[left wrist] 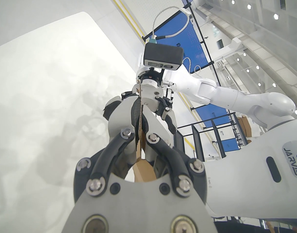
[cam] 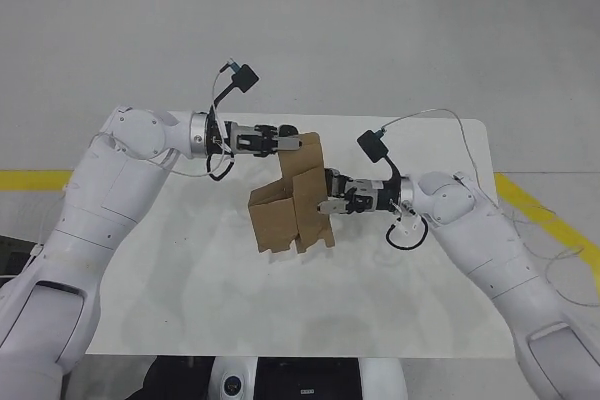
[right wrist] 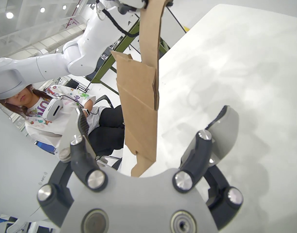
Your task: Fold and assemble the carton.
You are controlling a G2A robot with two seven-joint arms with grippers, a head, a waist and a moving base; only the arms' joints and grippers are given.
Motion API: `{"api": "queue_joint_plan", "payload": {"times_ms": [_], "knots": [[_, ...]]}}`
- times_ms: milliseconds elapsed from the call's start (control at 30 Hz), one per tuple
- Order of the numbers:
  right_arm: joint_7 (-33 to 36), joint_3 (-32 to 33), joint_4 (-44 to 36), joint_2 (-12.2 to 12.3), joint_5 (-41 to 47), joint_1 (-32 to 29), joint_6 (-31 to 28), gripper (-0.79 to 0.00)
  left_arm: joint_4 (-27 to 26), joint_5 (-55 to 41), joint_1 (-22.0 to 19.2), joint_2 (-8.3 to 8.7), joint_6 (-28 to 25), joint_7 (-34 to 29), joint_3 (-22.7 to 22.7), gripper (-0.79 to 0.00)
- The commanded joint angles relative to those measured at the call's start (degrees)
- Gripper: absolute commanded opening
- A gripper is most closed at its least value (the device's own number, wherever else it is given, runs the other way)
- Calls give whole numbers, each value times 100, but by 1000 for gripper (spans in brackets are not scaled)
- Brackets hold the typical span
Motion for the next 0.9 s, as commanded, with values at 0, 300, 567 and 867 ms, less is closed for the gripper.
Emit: {"api": "queue_joint_plan", "payload": {"times_ms": [0, 300, 567, 867], "knots": [[-84, -235, 26, 24, 87, 100, -84, 0, -31, 7, 7, -17, -25, -30, 35, -785], [-378, -1075, 157, 153, 302, 499, -378, -603, -20, 19, 27, -54, -22, -75, 56, -785], [-533, -1652, 243, 238, 582, 831, -532, -785, -119, -26, 64, -28, -6, -260, -50, -785], [-533, -1970, 217, 291, 933, 1012, -532, -785, -337, 49, 185, 32, -41, -225, -179, 0]]}}
